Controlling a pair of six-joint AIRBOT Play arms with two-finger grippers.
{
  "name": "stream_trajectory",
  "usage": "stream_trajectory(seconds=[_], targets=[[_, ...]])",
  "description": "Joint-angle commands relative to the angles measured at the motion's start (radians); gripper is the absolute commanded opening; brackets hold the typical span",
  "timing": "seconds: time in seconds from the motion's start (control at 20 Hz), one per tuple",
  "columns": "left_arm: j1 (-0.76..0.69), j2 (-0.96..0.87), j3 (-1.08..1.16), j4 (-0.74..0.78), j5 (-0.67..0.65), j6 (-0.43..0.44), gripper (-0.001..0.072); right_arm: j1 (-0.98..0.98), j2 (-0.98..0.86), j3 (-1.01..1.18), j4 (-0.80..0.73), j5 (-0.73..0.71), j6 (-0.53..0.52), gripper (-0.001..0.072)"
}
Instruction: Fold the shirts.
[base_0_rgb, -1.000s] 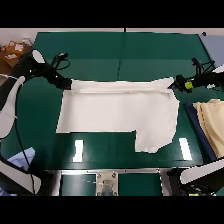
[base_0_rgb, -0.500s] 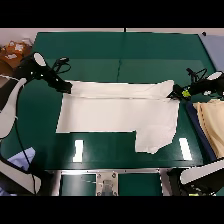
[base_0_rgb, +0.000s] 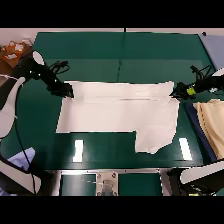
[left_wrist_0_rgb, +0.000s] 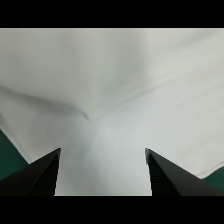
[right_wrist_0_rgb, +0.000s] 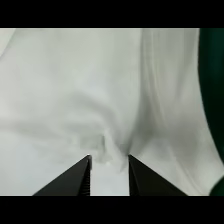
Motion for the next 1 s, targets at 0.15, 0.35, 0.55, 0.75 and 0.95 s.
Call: stream_trajectory(seconds=[0.15,0.35,0.55,0.75,0.95], targets=[[0.027,0.032,0.005,0.000,-0.266,-0.165,0.0019,-0.051,0.177,-0.066,-0.032,0.140,0.083,0.0015],[0.012,0.260,-0.260,-0.003,-0.136,-0.193,0.0019,-0.117,0.395,-0.338,-0.155,0.117,0.153,0.0014],[0.005,0.655,-0.723,-0.004,0.134,-0.289,0.0018,-0.179,0.635,-0.669,-0.245,0.055,0.288,0.0015],[0.004,0.913,-1.043,-0.071,0.335,-0.378,0.0468,-0.179,0.729,-0.866,-0.236,0.014,0.300,0.0363],[0.004,0.923,-1.202,-0.252,0.467,-0.359,0.0663,-0.178,0.729,-0.978,-0.132,-0.057,0.285,0.0413]])
